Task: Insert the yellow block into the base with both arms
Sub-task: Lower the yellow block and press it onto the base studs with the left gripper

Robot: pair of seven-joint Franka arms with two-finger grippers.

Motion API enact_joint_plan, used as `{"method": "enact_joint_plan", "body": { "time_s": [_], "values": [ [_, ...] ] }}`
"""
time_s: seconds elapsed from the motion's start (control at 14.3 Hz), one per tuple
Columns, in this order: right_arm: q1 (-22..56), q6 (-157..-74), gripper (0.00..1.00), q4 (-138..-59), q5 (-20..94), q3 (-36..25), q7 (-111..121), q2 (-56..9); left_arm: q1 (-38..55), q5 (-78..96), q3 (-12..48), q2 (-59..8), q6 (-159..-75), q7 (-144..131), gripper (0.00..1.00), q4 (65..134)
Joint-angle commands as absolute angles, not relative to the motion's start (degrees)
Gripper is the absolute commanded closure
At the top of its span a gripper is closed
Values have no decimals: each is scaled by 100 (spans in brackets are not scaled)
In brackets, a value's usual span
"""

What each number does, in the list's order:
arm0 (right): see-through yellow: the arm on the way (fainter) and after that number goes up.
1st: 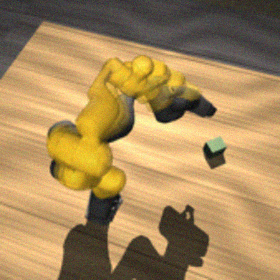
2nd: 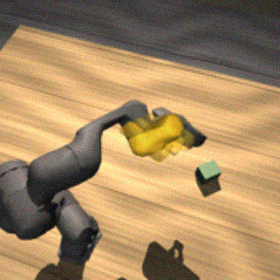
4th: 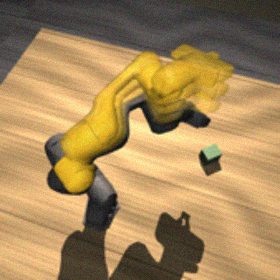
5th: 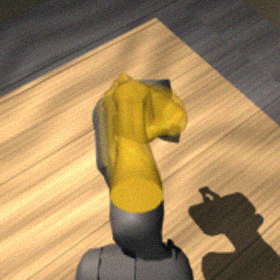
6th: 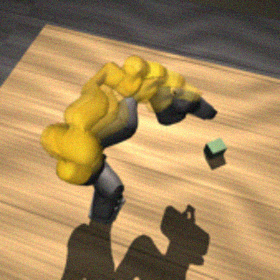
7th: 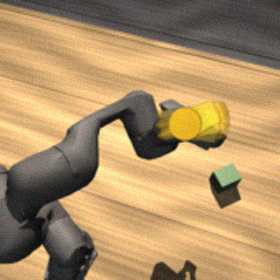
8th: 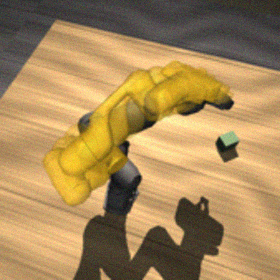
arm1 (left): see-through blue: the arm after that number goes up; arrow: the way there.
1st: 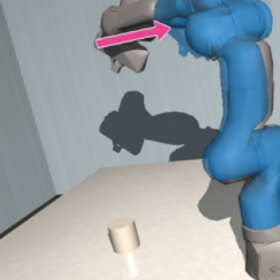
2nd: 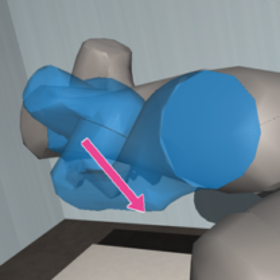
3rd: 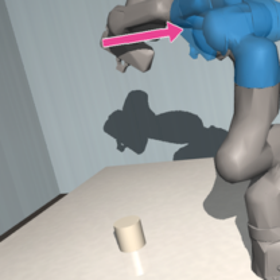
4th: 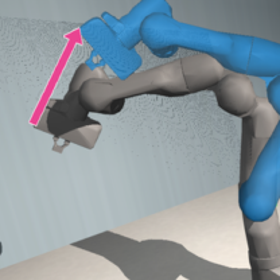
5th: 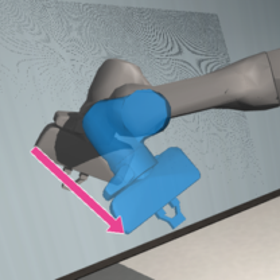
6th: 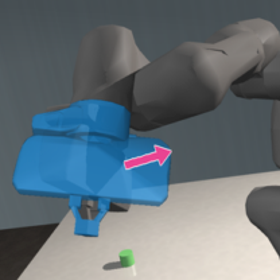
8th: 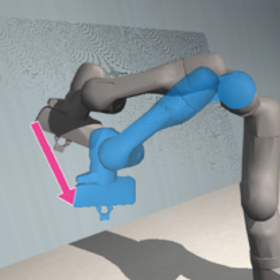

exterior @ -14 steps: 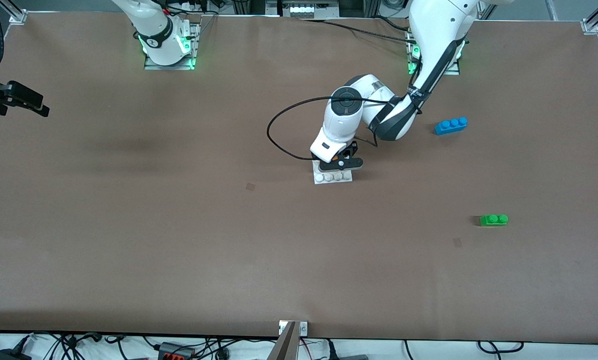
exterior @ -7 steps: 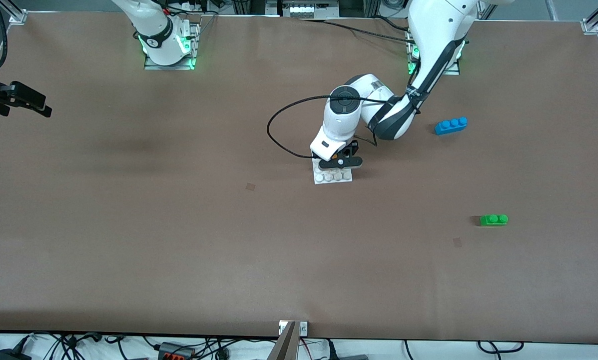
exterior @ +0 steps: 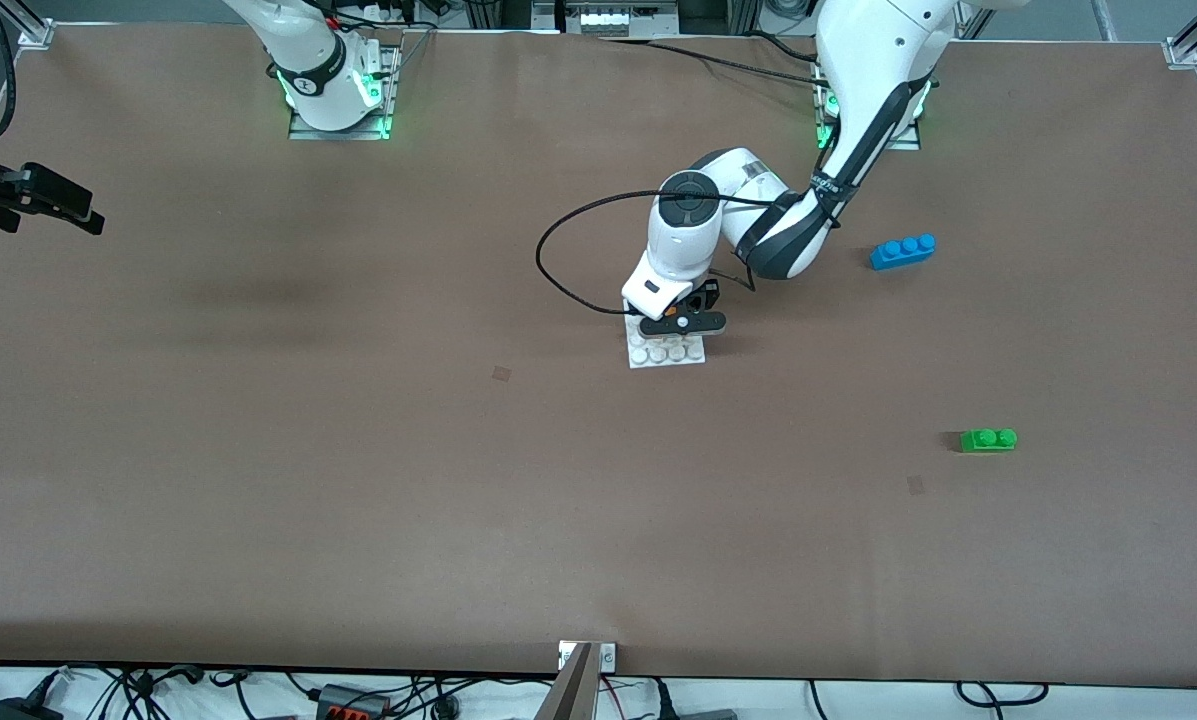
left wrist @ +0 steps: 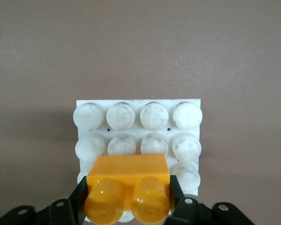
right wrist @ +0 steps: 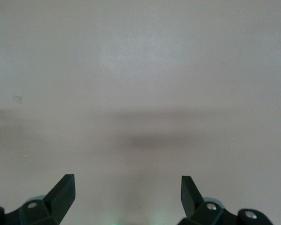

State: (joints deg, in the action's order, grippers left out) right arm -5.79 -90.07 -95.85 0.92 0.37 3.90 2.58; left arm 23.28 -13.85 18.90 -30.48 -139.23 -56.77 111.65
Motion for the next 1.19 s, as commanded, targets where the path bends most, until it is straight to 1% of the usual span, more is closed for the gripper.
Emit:
{"method": "enact_joint_plan", "body": {
  "time_s": [0.0, 0.35, 0.7, 0.84, 1.12],
  "values": [
    [-580, -9035, 0, -9642, 97, 70, 272, 316, 2364, -1582, 1890, -3006, -13975, -5818, 53, 11276],
    [-589, -9044, 0, -9642, 97, 70, 272, 316, 2364, -1731, 1890, -3129, -14168, -5818, 53, 11276],
    [-580, -9035, 0, -9642, 79, 70, 272, 316, 2338, -1740, 1907, -3120, -14159, -5810, 53, 11329],
    [-580, -9044, 0, -9642, 88, 79, 272, 316, 2268, -1740, 2056, -3120, -14159, -5810, 53, 11364],
    [-571, -9044, 0, -9642, 79, 79, 272, 316, 2145, -1749, 2144, -3111, -14159, -5810, 53, 11426]
  ]
}}
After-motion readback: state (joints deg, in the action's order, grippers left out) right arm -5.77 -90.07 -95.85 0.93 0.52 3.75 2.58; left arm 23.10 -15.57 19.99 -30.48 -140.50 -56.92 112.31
